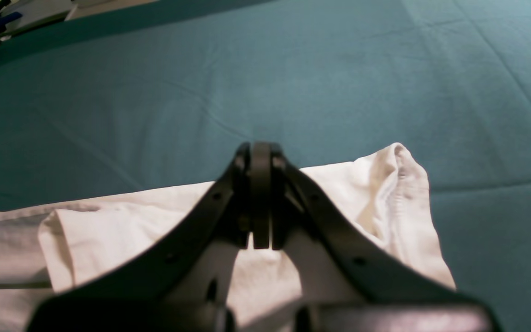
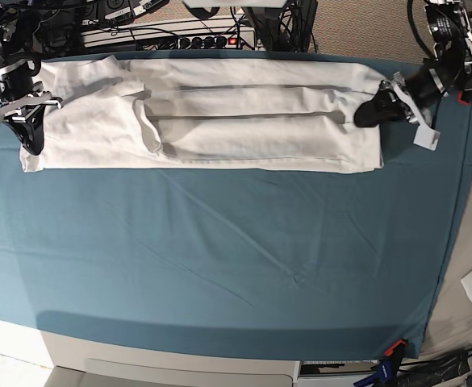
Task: Fold the T-shirt properly
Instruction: 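Grasp the hem end of the strip with the left gripper, then lift the hem end with the left gripper and fold it toward the collar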
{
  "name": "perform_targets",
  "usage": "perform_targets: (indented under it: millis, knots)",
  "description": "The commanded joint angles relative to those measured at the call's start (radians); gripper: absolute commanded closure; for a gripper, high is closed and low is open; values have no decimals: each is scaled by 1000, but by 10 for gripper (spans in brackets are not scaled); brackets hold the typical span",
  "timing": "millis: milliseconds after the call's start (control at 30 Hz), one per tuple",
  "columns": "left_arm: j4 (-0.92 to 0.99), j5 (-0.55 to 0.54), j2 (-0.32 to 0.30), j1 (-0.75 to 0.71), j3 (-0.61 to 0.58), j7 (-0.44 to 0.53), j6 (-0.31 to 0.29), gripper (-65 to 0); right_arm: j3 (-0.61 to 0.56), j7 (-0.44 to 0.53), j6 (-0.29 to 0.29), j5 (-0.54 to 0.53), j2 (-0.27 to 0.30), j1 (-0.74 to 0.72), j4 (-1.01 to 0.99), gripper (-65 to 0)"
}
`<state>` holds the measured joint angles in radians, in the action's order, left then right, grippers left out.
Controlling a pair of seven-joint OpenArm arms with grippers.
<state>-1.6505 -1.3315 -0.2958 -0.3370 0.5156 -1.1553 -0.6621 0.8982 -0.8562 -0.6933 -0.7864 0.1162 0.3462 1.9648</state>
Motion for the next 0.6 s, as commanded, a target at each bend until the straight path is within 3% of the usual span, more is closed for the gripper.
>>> perform_targets:
  millis: [0, 233, 567]
  knots:
    - [-42, -40, -8, 4, -9, 10, -18, 0, 4, 27, -5, -21, 13, -3, 18, 0]
    - [-192, -17, 35, 8, -220, 12, -36, 0, 4, 30, -5, -1, 14, -3, 18, 0]
    - [-216, 305, 206, 146, -665, 159, -8, 0, 4, 50, -5, 63, 14, -3, 18, 0]
